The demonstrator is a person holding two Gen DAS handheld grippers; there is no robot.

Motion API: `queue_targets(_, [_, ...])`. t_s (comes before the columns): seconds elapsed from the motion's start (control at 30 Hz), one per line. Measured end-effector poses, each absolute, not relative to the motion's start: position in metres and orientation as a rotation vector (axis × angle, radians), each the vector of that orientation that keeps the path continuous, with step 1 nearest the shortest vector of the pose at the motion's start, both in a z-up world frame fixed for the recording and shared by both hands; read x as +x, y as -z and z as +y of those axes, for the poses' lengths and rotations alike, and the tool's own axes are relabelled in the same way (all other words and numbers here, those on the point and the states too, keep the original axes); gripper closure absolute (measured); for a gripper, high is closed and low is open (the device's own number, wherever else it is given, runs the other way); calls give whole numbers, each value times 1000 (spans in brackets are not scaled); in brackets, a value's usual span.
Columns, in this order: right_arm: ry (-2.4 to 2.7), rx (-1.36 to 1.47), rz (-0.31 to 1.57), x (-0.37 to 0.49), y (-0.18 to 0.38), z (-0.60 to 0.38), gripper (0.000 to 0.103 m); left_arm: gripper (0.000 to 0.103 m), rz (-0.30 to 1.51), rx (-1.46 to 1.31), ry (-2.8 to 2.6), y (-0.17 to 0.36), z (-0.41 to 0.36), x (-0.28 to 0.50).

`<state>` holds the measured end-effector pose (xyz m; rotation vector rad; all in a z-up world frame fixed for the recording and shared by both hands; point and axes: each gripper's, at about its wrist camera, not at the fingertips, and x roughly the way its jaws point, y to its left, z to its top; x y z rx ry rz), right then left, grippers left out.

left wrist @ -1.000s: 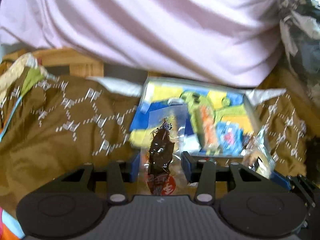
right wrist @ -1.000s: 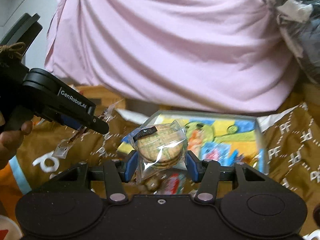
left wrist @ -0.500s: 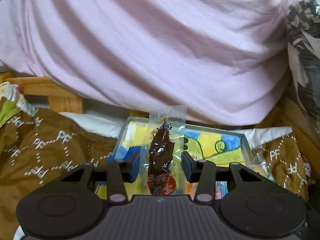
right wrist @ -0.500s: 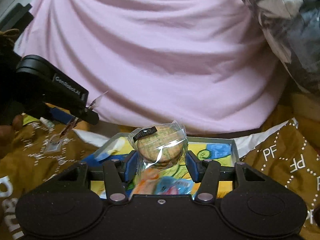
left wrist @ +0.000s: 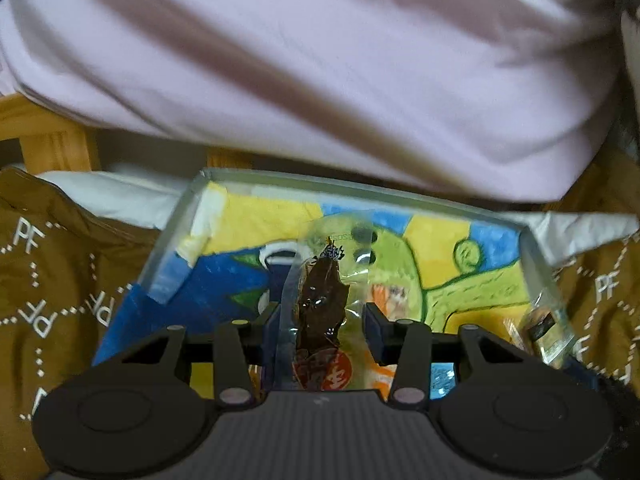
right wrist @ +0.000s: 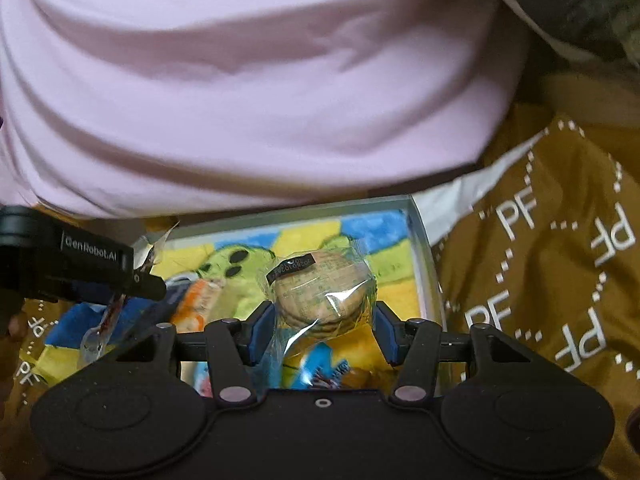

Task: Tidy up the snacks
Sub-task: 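Lower both packs into the tray and open both tools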

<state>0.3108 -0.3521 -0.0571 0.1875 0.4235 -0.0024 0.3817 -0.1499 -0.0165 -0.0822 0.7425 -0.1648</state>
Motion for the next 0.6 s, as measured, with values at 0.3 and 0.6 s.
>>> queue_targets(0.3, [-20, 153, 424, 312, 60, -348, 36, 53, 764, -37, 142, 26, -158, 384])
queue_targets(0.6, [-27, 159, 391, 311, 53, -350, 20, 29, 756, -43, 148, 19, -156, 379])
